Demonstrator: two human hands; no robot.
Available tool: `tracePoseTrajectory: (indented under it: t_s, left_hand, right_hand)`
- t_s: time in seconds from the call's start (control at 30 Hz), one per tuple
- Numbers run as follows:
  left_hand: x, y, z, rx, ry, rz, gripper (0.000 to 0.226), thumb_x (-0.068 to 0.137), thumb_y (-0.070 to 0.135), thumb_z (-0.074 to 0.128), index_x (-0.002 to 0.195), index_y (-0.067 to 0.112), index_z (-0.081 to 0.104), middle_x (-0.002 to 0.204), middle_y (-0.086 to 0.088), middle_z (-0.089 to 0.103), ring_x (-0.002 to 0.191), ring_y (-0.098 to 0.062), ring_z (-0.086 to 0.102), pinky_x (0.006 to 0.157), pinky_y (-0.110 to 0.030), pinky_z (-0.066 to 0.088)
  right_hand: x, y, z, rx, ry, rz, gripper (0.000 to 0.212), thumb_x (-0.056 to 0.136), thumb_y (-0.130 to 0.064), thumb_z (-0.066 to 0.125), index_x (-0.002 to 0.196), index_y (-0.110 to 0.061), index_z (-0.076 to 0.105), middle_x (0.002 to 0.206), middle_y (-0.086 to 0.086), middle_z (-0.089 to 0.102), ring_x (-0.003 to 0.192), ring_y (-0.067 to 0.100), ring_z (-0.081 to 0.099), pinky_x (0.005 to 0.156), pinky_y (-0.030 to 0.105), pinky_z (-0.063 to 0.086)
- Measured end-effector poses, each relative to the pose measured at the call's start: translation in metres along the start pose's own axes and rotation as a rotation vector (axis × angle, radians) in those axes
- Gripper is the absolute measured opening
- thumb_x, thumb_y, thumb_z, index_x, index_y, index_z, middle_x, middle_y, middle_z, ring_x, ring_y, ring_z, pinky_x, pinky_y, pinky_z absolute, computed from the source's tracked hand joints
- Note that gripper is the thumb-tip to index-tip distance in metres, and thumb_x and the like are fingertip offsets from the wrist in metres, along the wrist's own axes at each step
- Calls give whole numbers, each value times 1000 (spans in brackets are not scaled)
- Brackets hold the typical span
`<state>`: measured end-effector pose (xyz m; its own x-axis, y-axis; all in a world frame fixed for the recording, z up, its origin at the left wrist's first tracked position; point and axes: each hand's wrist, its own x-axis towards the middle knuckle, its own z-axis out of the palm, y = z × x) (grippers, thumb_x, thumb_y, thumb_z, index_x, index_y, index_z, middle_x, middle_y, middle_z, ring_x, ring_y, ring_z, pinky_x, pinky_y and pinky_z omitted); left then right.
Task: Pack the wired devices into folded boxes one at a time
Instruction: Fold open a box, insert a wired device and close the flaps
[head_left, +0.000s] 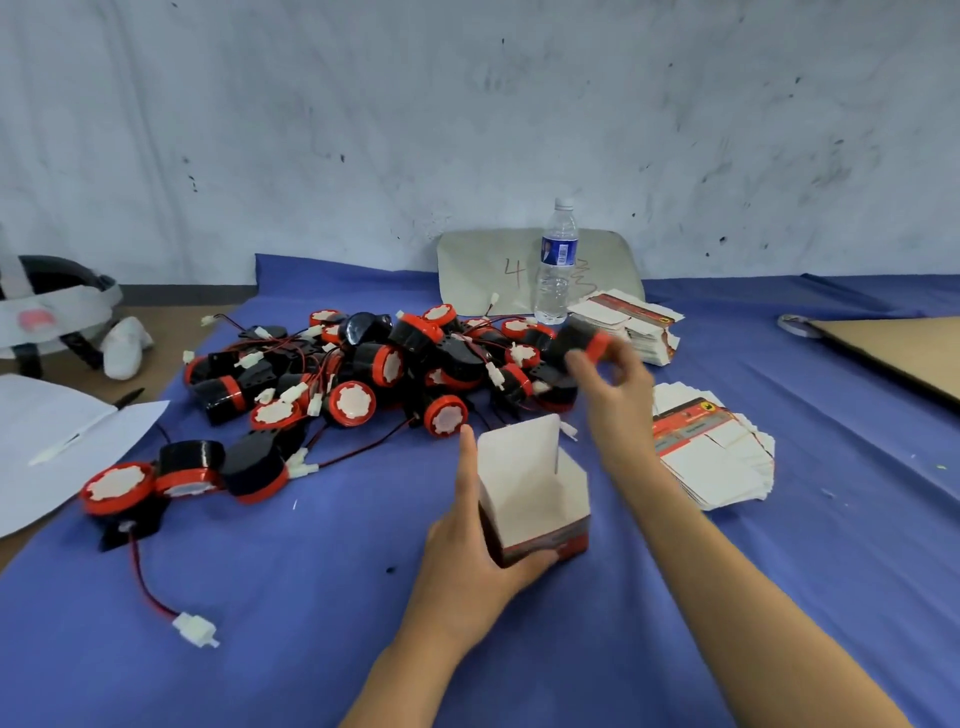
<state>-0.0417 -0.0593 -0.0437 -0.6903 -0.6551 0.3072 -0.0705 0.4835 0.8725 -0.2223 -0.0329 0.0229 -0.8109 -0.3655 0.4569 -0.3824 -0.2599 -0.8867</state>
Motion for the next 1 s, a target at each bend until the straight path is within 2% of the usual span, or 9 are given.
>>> tracePoseTrajectory:
  t_s: [0.1, 0.2, 0.27, 0.37, 0.43, 0.53, 0.67, 0.8, 1.0]
  left_hand:
    - [0, -5, 1, 20, -7, -28, 125, 60, 58, 81, 136, 67, -18, 120, 21, 61, 112, -10, 60, 93, -38, 51]
    - [1, -10, 0, 6, -29, -31, 124, 65, 48, 84, 138, 66, -15, 121, 27, 57, 112, 1, 56, 91, -19, 47]
    - [1, -13, 1, 10, -46, -49, 121, 65, 50, 82, 142, 61, -10, 125, 29, 54, 113, 5, 53, 85, -5, 41]
    - [3, -15, 2, 36, -59, -69, 115, 57, 65, 76, 148, 52, 7, 125, 27, 55, 116, -2, 55, 83, -7, 42]
    - [4, -14, 3, 31, -51, -63, 120, 53, 74, 73, 145, 59, -2, 120, 30, 56, 107, 0, 58, 83, -14, 47]
    - [4, -16, 4, 63, -54, -37, 120, 63, 57, 79, 128, 73, -21, 107, 37, 53, 87, 12, 57, 69, -4, 44]
    - [5, -24, 5, 49, -16, -29, 125, 68, 38, 86, 125, 77, -18, 98, 37, 58, 86, 21, 56, 66, -1, 42]
    - [5, -24, 7, 106, -13, 14, 124, 73, 37, 82, 130, 71, -22, 92, 21, 62, 81, 13, 57, 65, -4, 44]
    - [2, -22, 7, 131, 4, 55, 112, 78, 36, 78, 134, 72, -12, 125, 16, 56, 101, 4, 58, 75, -1, 42]
  right_hand:
    - [6, -53, -25, 234, 147, -82, 15, 75, -35, 62, 86, -25, 64, 72, -17, 66, 73, 0, 60, 71, 19, 48]
    - [4, -98, -49, 322, 164, -179, 30, 72, -44, 54, 86, -20, 65, 71, -10, 66, 66, 12, 62, 62, 29, 53]
    - [-6, -112, -61, 158, 45, -254, 31, 78, -41, 52, 91, -16, 65, 78, -3, 69, 64, 18, 63, 57, 30, 51]
    - [-39, -100, -60, -201, -294, -334, 27, 77, -40, 61, 100, -26, 61, 90, -5, 70, 69, 11, 62, 63, 21, 48]
    - [-64, -81, -51, -571, -443, -419, 44, 73, -48, 71, 111, -27, 62, 99, -7, 63, 83, 10, 60, 74, 23, 49]
    - [-82, -50, -41, -889, -499, -566, 55, 74, -42, 80, 119, -12, 64, 109, 6, 64, 98, 30, 60, 81, 41, 51]
    - [-89, -29, -33, -872, -621, -294, 49, 85, -42, 67, 125, -20, 50, 119, -3, 55, 112, 17, 45, 89, 29, 41]
    - [-95, -19, -29, -937, -686, -346, 30, 95, -36, 56, 101, -7, 57, 102, 4, 61, 103, 19, 46, 85, 26, 39]
    - [-104, -17, -38, -808, -615, -566, 18, 94, -18, 59, 90, -8, 73, 104, 1, 70, 98, 21, 59, 86, 23, 46]
